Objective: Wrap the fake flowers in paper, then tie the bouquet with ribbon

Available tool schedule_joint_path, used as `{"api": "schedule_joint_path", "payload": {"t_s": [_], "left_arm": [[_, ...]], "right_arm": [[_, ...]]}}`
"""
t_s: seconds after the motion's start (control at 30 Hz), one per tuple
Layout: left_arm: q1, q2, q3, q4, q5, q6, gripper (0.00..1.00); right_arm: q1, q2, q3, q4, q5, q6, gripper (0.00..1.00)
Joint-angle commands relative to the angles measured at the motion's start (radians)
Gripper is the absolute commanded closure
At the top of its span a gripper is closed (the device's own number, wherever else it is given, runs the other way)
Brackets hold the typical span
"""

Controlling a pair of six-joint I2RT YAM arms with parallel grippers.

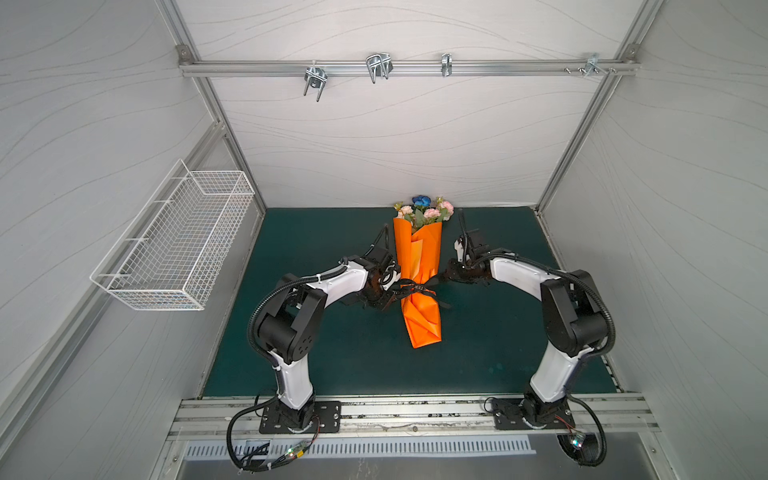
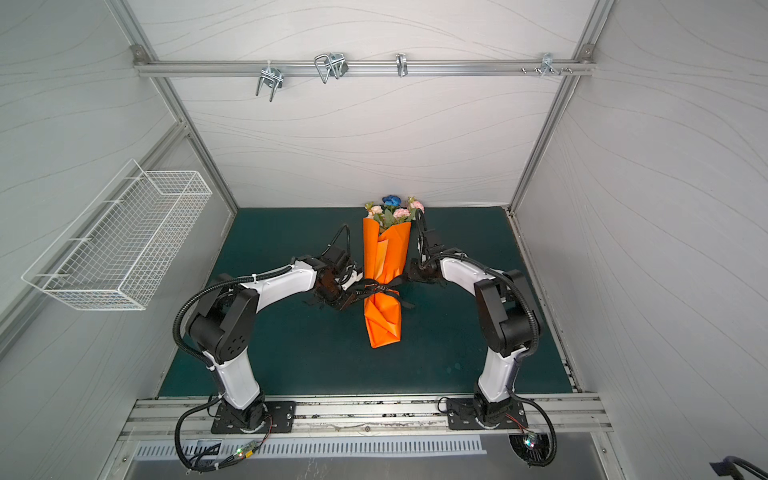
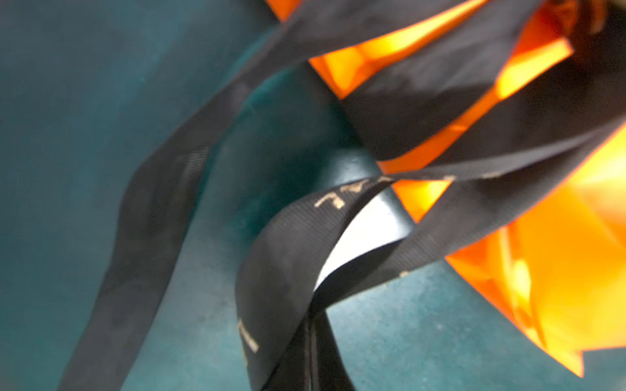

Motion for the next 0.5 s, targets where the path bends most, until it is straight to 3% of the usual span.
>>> {"api": "schedule_joint_path", "payload": {"t_s": [0.0,0.2,0.3,0.47], "left_arm": [[-0.016,-0.022,0.037,-0.003,0.039,0.010,1.00],[-0.028,-0.028,0.033,-0.002,0.027,0.016,1.00],[-0.030,-0.031,0.030,-0.001,0.020,0.018,1.00],[-0.036,-0.024,0.031,-0.004,0.014,0.019,1.00]], "right_arm": [[-0.010,-0.085,-0.026,-0.030,-0.039,0.039,0.45],[-0.084,-0.194,-0.207,0.027,-0.181,0.178,0.35],[-0.114,-0.223,-0.322,0.122,-0.288,0.282,0.34],[-0.114,-0.226,-0.452,0.275,-0.354,0.435,0.32]]}}
